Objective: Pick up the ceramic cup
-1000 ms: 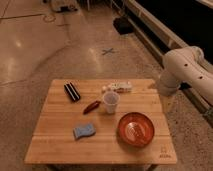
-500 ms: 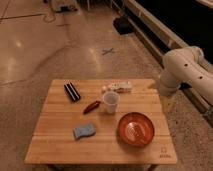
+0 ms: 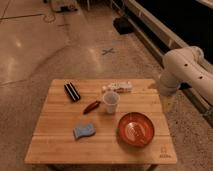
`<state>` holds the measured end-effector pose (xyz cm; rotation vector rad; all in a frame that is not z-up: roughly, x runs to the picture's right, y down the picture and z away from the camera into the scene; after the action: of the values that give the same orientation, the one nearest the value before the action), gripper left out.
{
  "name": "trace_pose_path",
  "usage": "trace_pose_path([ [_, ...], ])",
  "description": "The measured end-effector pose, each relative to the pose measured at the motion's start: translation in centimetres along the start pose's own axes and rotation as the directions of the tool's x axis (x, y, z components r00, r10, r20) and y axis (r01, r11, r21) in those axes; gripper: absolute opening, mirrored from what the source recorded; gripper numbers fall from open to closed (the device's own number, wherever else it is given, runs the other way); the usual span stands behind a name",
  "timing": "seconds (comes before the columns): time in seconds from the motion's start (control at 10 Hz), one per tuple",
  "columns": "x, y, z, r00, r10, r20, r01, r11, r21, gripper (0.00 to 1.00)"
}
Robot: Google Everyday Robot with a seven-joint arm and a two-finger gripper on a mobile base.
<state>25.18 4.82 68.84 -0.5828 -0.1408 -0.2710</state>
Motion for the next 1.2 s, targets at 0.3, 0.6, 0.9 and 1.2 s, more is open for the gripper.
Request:
trace_pose_path([
  [0.3,-0.2,-0.1,0.1,1.000,-0.007,-0.003,0.007,1.000,-0.002,0.80],
  [0.6,-4.5,-2.1,1.1,0.997,-0.073,-0.010,0.073,0.997,-0.005,0.80],
  [0.9,-8.1,-3.7,2.3,0.987,-0.158,-0.019,0.157,0.987,-0.011,0.80],
  [1.2,-10.8,-4.6,4.3,0.974,-0.227,-0.022,0.227,0.974,-0.017,0.80],
])
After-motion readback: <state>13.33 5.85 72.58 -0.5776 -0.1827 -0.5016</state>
